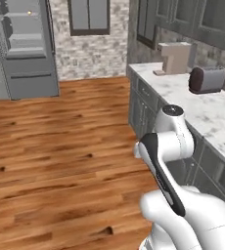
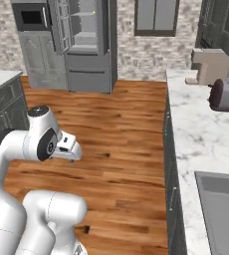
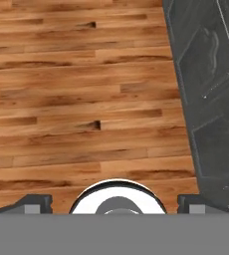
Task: Pick the egg and butter from the fridge and place them by the bowl for mixing.
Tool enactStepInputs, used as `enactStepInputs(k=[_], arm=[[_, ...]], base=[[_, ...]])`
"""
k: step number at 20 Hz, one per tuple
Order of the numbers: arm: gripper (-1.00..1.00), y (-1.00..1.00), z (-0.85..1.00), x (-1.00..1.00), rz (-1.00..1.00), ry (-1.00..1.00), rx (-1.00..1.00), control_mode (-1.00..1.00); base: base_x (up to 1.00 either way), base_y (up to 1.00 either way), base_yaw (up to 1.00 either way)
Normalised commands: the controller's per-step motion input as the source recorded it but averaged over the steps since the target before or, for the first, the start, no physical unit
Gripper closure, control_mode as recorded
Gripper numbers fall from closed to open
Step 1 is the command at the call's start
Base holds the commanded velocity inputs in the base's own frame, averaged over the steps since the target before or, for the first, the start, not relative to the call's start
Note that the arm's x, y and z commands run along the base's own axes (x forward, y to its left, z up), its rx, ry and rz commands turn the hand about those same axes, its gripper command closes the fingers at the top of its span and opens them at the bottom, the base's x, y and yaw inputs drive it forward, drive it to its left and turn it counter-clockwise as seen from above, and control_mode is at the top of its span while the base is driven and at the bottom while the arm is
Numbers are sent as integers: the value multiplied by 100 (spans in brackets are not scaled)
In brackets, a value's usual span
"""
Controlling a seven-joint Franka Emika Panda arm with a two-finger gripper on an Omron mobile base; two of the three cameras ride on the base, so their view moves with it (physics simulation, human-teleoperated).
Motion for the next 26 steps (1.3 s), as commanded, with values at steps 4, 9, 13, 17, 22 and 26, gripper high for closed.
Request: enactStepInputs(k=[4, 9, 13, 17, 22, 26], arm=[[-100, 0, 0, 0, 0, 0, 0, 100], [-100, 0, 0, 0, 0, 0, 0, 100], [-100, 0, 0, 0, 0, 0, 0, 100], [-100, 0, 0, 0, 0, 0, 0, 100], [-100, 0, 0, 0, 0, 0, 0, 100], [-100, 0, 0, 0, 0, 0, 0, 100]], base=[[92, 7, 11], [92, 8, 11], [91, 9, 11], [91, 11, 11], [91, 12, 11], [91, 13, 12]])
